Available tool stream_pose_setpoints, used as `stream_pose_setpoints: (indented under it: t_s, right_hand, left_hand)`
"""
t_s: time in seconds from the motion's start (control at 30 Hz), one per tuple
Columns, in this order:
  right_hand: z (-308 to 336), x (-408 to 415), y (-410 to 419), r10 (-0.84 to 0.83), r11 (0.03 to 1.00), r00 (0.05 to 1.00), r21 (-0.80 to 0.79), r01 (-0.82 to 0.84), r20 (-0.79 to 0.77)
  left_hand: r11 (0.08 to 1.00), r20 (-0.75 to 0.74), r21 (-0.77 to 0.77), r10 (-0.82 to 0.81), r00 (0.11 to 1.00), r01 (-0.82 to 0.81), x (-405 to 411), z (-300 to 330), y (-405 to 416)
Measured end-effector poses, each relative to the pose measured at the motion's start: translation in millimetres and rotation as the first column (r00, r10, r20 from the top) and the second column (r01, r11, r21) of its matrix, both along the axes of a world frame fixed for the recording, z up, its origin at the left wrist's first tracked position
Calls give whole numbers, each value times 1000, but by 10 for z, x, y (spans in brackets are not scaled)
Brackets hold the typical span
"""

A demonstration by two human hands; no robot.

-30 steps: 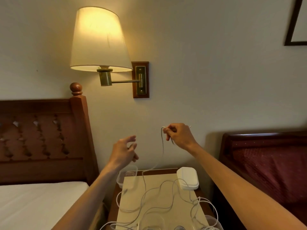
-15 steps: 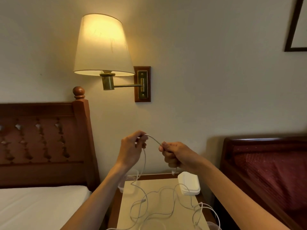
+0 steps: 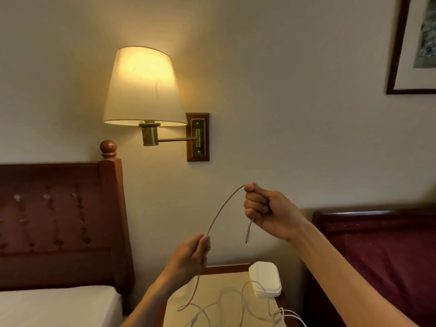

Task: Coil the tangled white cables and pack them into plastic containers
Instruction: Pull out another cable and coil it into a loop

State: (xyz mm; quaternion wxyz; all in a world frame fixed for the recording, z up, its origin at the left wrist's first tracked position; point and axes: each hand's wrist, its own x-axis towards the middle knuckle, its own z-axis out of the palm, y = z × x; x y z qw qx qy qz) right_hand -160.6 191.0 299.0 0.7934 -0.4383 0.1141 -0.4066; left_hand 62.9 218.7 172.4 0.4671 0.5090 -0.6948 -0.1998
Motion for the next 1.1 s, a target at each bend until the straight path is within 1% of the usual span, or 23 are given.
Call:
stream_pose_setpoints:
  t_s: [0.03,0.1,0.17,0.23,0.27,0.3,0.33,0.37,0.43,0.5,0.53,0.57,0.63,0.7,0.8,0.87,0.93,1.0,1.1]
  right_hand:
    - [35,-17,-36,-42,999,999,10,42,26]
    - [131,-68,-94,-129,992,990,12,128,61]
    - [197,-112,-148,-196,980,979,-19,198,51]
    - [188,-87,-186,-243,964,969,-123,236,-48]
    - [159,-45,-191,-287,943,949,-213,256,-128]
    - [119,7,-188,-340,912,919,-306,272,-199]
    - [76,60,-179,-386,881,888,-385,274,-251]
    - [40,108,-165,-415,857,864,-442,265,-287]
    - [-1,174,-125,-461,807,815,-547,221,-350]
    - [-33,207,-93,-527,732,748,-663,157,-404]
    - [-52,225,-73,-538,706,733,-697,123,-416]
    - [-72,243,-53,-525,703,739,-705,97,-422]
    - [-102,270,-8,-475,725,776,-684,78,-415]
    - [-123,283,43,-383,785,838,-615,73,-389]
    - [-145,266,125,-130,907,953,-422,2,-274]
    - [-139,239,160,4,934,983,-351,-68,-182]
    - [-102,215,176,107,939,991,-318,-129,-86]
    - [-52,190,185,135,948,991,-287,-137,-26]
    - [46,127,205,144,963,990,-228,-142,-8]
  left_hand:
    - [999,9,44,-8,1000,8,-9,-41,5]
    - [997,92,77,-12,996,5,35,-66,23]
    - [988,173,151,-44,984,17,34,23,79]
    - [959,332,277,-156,930,62,-62,259,178]
    - [940,405,330,-219,888,81,-127,401,218]
    - [928,443,355,-274,854,114,-198,558,262]
    - [923,452,348,-317,834,163,-259,715,298]
    - [926,450,309,-342,825,216,-304,866,327]
    - [935,430,192,-354,830,299,-334,1121,342]
    - [939,422,60,-330,844,337,-305,1293,302]
    - [943,428,-16,-294,854,333,-285,1351,275]
    - [943,430,-101,-246,869,316,-270,1396,246]
    - [927,412,-257,-151,899,274,-247,1430,183]
    - [895,387,-386,-64,920,224,-224,1416,133]
    - [851,307,-514,60,950,112,-183,1393,62]
    - [835,268,-546,96,959,69,-185,1384,25]
    - [832,221,-553,101,970,40,-218,1386,8]
    - [839,174,-544,92,980,17,-268,1385,7]
    - [877,110,-480,25,994,31,-309,1333,12]
